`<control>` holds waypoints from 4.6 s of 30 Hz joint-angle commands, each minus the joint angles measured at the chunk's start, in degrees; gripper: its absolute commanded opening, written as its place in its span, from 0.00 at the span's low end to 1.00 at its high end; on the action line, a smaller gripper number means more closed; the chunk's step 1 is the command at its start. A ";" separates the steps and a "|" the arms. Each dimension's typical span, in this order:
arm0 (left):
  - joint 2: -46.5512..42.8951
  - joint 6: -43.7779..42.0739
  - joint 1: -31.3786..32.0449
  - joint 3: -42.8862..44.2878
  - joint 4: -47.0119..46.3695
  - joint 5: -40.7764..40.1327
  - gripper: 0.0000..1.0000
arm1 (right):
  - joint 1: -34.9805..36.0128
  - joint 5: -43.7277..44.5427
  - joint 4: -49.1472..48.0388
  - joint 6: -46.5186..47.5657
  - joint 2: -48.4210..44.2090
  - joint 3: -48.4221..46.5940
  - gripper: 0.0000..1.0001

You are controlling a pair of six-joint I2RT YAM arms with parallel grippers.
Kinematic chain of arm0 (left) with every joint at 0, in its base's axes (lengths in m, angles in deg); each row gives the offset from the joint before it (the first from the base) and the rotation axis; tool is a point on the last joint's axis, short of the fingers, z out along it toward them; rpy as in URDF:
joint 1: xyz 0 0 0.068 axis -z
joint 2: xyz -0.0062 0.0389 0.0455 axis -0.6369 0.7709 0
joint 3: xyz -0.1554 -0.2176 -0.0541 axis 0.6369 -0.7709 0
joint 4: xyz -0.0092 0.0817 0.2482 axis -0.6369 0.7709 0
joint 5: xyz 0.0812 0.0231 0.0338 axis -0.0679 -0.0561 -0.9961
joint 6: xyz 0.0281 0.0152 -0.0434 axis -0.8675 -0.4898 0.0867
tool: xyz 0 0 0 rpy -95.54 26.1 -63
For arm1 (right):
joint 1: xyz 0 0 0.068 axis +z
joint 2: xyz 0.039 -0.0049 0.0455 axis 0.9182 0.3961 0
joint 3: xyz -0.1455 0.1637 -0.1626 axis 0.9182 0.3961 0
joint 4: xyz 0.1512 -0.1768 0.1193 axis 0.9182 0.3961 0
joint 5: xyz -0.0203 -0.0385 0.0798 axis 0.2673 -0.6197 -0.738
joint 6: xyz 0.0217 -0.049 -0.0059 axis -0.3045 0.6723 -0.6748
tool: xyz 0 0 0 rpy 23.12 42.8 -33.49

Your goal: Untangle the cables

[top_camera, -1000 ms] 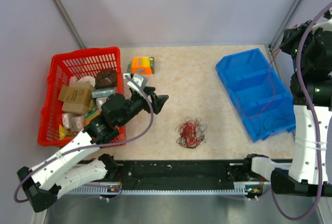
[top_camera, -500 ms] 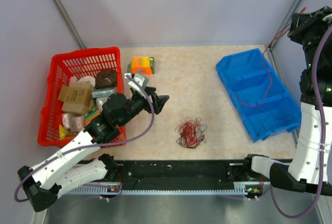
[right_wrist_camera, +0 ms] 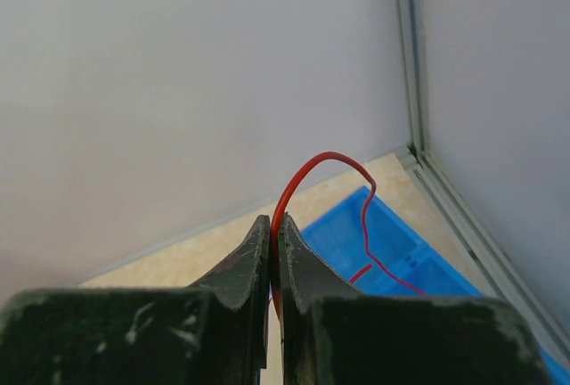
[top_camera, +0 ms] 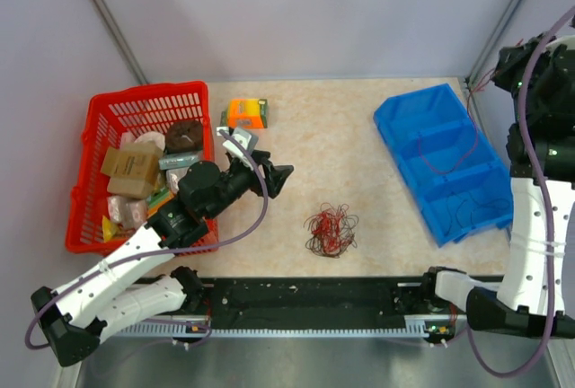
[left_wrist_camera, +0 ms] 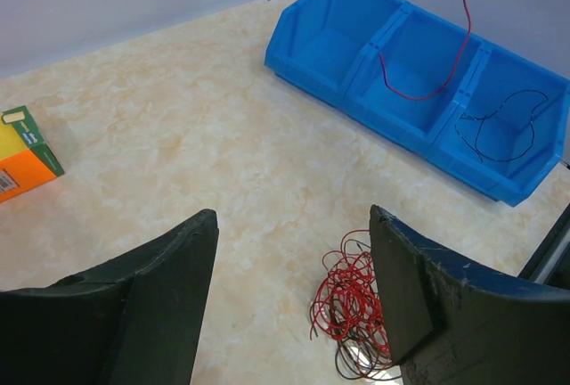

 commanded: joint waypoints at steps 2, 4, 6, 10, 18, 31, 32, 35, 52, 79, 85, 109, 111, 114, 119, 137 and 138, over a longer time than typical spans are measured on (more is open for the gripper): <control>0.22 0.57 0.10 0.52 -2.55 0.30 0.76 | -1.50 6.60 -0.86 1.52 -2.56 9.72 0.00; 0.31 0.57 0.01 0.70 -2.46 0.39 0.81 | -1.59 5.56 -1.04 -0.59 -2.83 14.20 0.00; 0.22 0.57 0.01 0.87 -2.29 0.48 0.87 | -1.59 1.88 -1.74 -3.48 -2.65 19.64 0.00; 0.14 0.40 0.01 1.05 -2.29 -0.14 0.94 | -1.59 -3.76 -3.58 -8.59 -1.34 29.32 0.00; -0.22 0.40 0.10 1.14 -2.29 0.21 0.96 | -3.87 4.48 0.01 -17.11 4.90 35.15 0.00; -0.75 0.05 0.01 1.05 -2.29 -0.31 0.95 | -0.63 4.58 -1.91 -19.67 14.50 39.26 0.00; -0.66 0.13 0.10 1.05 -2.29 -0.14 0.95 | -0.01 3.28 -2.88 -20.02 13.70 40.58 0.00; -0.22 0.40 0.10 1.23 -2.28 0.74 0.95 | 0.43 -3.74 -6.48 -21.25 12.73 43.40 0.00; -0.74 0.75 0.10 1.14 -2.29 1.44 0.94 | -1.59 -4.48 1.15 -6.67 4.13 40.77 0.74; -0.66 0.13 0.10 0.96 -2.29 0.39 0.93 | -5.81 4.30 4.15 -7.72 25.99 25.56 0.03; 0.31 0.31 0.10 1.05 -2.29 1.00 0.92 | -3.80 7.47 6.16 -4.82 24.52 24.34 0.01; 25.26 5.93 0.10 8.61 3.78 26.22 0.86 | 37.25 -25.74 -19.13 -8.86 -14.87 71.17 0.42; 27.28 6.72 0.10 8.61 3.60 26.84 0.85 | 38.57 -24.17 -20.28 -9.21 -15.57 72.49 0.40; 30.27 7.95 0.10 8.26 3.17 26.84 0.79 | 39.01 -24.42 -22.92 -10.18 -15.92 74.16 0.36; 38.70 11.12 0.10 11.14 5.08 28.34 0.70 | 39.28 -21.44 -24.94 -8.60 -13.91 74.78 0.31; 47.50 21.23 0.72 7.82 -2.81 26.76 0.70 | 39.28 -24.24 -31.28 -14.13 -13.10 76.89 0.00; 47.68 21.32 0.72 7.99 -2.64 26.41 0.68 | 39.28 -24.51 -30.66 -14.92 -14.33 76.54 0.00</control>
